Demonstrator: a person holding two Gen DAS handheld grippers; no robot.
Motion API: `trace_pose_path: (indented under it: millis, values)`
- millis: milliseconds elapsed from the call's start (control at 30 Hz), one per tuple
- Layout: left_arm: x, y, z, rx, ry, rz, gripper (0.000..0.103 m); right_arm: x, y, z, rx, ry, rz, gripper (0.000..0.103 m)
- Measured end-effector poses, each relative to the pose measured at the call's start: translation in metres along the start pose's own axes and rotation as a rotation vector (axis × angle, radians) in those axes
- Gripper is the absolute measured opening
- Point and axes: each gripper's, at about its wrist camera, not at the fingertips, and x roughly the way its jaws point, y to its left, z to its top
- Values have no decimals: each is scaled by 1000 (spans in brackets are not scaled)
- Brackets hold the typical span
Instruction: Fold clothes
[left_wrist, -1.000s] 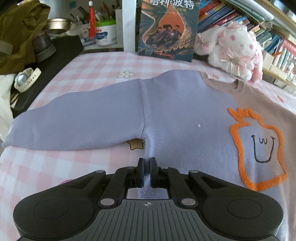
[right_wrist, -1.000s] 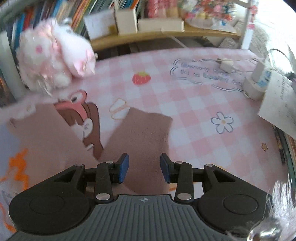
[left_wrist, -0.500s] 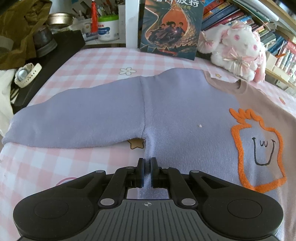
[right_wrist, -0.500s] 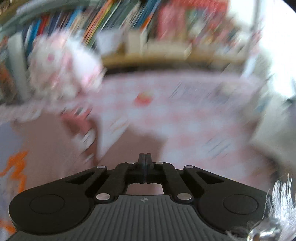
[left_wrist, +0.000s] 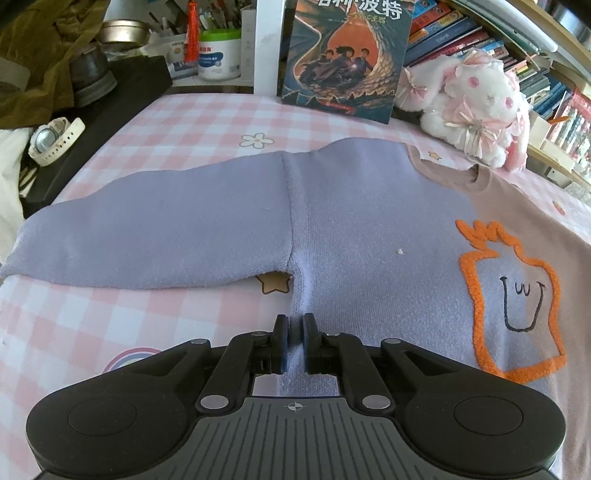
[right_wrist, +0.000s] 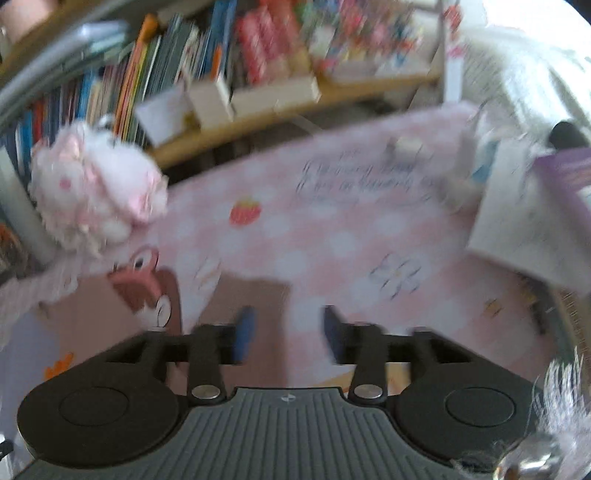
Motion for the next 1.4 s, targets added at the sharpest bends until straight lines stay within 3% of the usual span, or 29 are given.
trace_pose_path:
  millis: [133,267,333,400,467,533,733,833,933,1033,1133,1267,1300,1400]
  values:
    - [-1,-1,0,14,6,12,12,26,13,-1,-36,71,5,44]
    - [-1,1,-1,2,5,16,18,49,24,-4,-116,121,-44,44]
    - [-1,3,-1,-13,2,15,18,50,30,-8,-170,130,-38,51]
    - [-1,3,-2,-18,3,15,18,47,36,-13,-223,131,-15,50]
    - [-1,2,-2,-14,1,16,18,44,41,-18,-276,132,7,43]
    - [-1,2,-2,-14,-1,13,18,39,46,-22,-316,124,24,11]
    - [-1,7,-3,-13,0,-9,19,1,33,-14,-213,-32,-18,8]
    - [-2,8,-4,-11,-3,-16,19,-19,26,-8,-160,-117,-51,8]
    - [-2,9,-5,-13,-6,-24,19,-46,7,7,-109,-246,-201,8]
    - [-2,10,-5,-14,-8,-32,19,-63,-17,13,-17,-302,-315,8]
    - [-2,12,-5,-16,-10,-41,20,-65,-34,10,87,-271,-368,8]
    - [-2,11,-5,-14,-7,-47,21,-53,-36,-10,116,-212,-421,10]
    - [-2,11,-5,-11,-7,-47,21,-48,-38,-14,125,-190,-389,13]
    - [-2,11,-6,-3,-2,-50,21,-42,-41,-24,130,-194,-330,40]
